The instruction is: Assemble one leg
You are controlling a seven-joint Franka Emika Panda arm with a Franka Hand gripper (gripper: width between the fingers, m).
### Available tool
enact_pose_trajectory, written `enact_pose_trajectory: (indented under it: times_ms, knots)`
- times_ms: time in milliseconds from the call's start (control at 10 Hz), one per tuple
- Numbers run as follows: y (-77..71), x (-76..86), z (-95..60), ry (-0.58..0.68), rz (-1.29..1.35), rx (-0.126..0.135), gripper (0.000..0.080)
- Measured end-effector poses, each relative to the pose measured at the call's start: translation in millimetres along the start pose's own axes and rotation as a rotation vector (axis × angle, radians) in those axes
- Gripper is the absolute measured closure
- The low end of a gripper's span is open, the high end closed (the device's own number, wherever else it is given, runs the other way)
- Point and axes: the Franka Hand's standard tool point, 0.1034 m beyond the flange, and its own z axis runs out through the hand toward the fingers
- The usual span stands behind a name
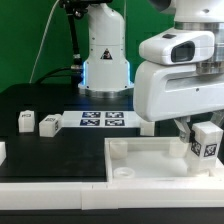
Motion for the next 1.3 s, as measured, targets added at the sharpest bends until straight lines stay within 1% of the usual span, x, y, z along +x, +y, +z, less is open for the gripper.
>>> enact_pose_trajectory:
  times_ms: [200, 300, 400, 500, 700, 800, 1000, 1200, 1300]
  knots:
    - [-0.1, 0.0, 0.0, 0.0, 0.029, 0.0, 0.0511]
    - [-1.0, 0.5, 0.2, 0.007, 0.105, 0.0, 0.0511]
    - [-2.7, -0.4, 0.9, 0.039, 0.255, -0.004, 0.051]
    - [-3.9, -1.4, 1.2, 0.054, 0.359, -0.001, 0.051]
    - [-4.4, 0.4, 1.4, 0.075, 0.638, 0.016, 0.0509]
    - [-4.8, 0.6, 1.4, 0.079, 0.73, 0.022, 0.0509]
    - [-5.5, 1.5, 1.2, 0.077, 1.008, 0.054, 0.0509]
    - [-8.9, 2.1, 1.5, 0.055, 1.201, 0.072, 0.0509]
    - [-9.4, 2.2, 1.6, 0.055, 1.204, 0.075, 0.0429]
